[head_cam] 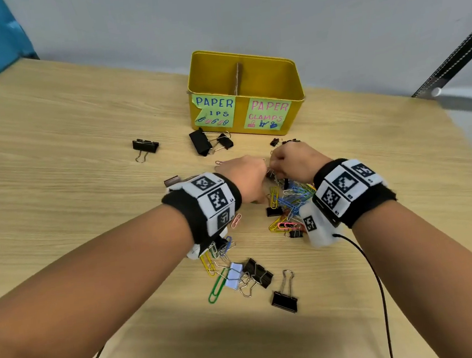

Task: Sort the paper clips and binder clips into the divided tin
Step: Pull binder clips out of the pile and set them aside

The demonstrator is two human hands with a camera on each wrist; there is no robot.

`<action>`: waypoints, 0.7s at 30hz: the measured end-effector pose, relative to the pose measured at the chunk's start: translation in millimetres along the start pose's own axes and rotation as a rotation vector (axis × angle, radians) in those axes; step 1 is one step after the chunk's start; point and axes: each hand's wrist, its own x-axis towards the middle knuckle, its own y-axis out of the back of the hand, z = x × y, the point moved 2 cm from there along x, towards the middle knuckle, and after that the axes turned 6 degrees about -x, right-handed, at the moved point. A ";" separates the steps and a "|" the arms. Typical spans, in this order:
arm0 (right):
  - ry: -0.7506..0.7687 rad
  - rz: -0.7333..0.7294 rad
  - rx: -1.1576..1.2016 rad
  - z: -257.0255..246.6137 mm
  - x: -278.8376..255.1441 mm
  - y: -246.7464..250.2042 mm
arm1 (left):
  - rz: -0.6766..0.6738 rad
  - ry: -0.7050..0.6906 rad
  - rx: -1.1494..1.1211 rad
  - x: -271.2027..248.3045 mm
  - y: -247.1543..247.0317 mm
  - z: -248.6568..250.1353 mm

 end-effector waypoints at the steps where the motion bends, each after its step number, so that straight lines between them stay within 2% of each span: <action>1: -0.020 -0.038 0.075 3.4 -1.5 2.2 | -0.018 0.008 0.000 0.1 0.4 -1.0; 3: -0.068 -0.136 0.275 9.0 -5.1 6.3 | -0.025 0.025 0.002 -1.0 1.8 -6.0; 7: -0.190 -0.221 0.918 14.3 -0.7 8.9 | 0.044 0.044 0.023 -1.0 5.3 -18.4; 9: -0.211 -0.243 1.074 10.8 1.3 9.6 | -0.042 0.055 0.008 0.7 6.0 -21.2; 11: -0.210 -0.162 1.121 9.0 4.1 10.9 | -0.128 0.052 0.022 2.7 5.6 -21.8; 15: -0.201 0.119 1.026 12.4 6.0 21.2 | -0.187 -0.017 0.007 -1.7 5.0 -22.5; 18: -0.166 0.230 0.674 18.7 1.7 23.5 | -0.085 -0.006 -0.109 -13.7 13.8 -33.1; 19: -0.119 0.189 0.506 18.1 -3.7 22.8 | -0.048 0.010 -0.132 -17.8 17.2 -38.1; 21: -0.025 -0.072 0.204 11.7 -19.2 11.9 | -0.047 0.057 -0.120 -25.8 20.3 -46.8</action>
